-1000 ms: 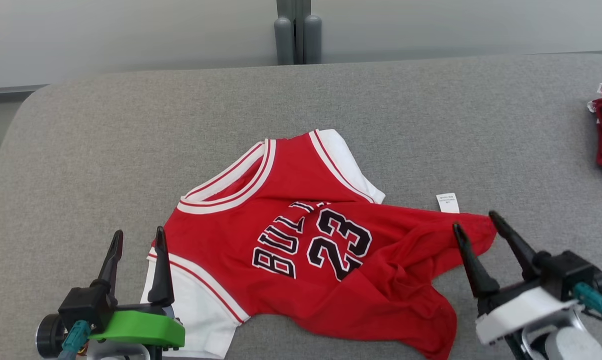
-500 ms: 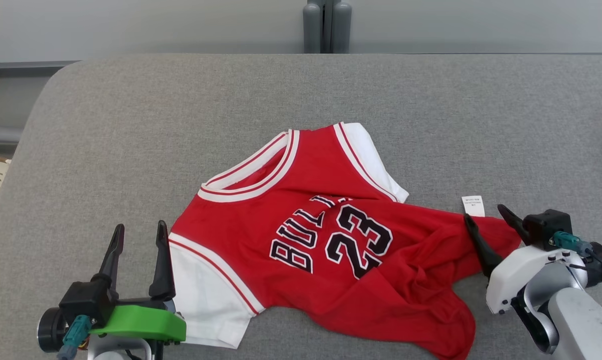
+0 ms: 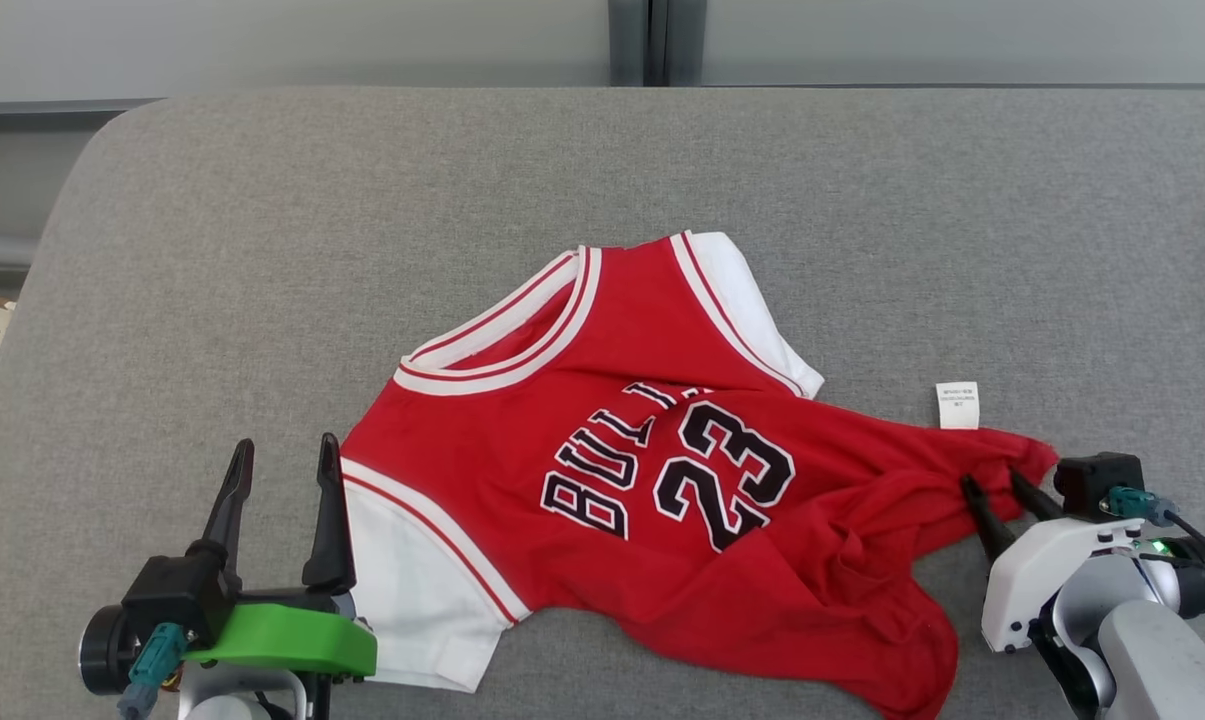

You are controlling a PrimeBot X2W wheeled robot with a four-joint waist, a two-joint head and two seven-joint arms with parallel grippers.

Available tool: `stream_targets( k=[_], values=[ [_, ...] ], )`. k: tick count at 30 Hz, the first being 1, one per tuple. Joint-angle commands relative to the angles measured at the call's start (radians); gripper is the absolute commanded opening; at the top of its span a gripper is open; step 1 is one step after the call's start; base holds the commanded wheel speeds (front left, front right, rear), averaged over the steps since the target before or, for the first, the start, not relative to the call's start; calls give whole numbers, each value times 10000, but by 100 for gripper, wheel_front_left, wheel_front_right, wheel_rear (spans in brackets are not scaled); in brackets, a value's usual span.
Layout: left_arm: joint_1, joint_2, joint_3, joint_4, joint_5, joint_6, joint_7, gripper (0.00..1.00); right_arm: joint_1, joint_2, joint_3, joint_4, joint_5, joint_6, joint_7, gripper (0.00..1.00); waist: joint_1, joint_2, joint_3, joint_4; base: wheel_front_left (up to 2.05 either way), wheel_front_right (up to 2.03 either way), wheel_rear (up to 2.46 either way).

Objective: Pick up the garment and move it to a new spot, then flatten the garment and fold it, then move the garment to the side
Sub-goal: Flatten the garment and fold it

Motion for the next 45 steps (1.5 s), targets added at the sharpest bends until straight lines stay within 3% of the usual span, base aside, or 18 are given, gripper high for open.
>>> stream_targets(
  k=[1,10,18,19,25,31,45],
  values=[
    [-187,-8,-14,25,89,-48,-27,100,36,6,52,304,58,-23,269,0,0,0,17,44,0,0,0],
    [-332,-23,-7,9,79,-50,-27,100,-2092,-698,-437,144,-75,-20,-49,0,0,0,229,281,0,0,0],
    [-545,-30,-67,89,58,-85,-27,100,-4323,-1134,-731,1025,-458,-20,-355,0,0,0,410,537,0,0,0],
    [-566,-30,-91,92,32,-81,-25,100,-4497,-1103,-637,1209,-484,-20,-403,100,0,0,418,566,0,0,0],
    [-434,-30,-94,159,-40,34,-27,100,-4772,-891,-321,1794,-376,-20,-1136,100,0,0,235,489,0,0,0],
    [-140,-29,128,100,112,47,-25,100,-4029,-690,45,1422,-24,-20,-2177,100,0,0,-242,93,0,0,0],
    [412,70,482,17,278,-73,-27,100,-538,-92,-149,-2116,653,-18,-2649,100,0,0,-1056,-739,0,0,0]
  ],
)
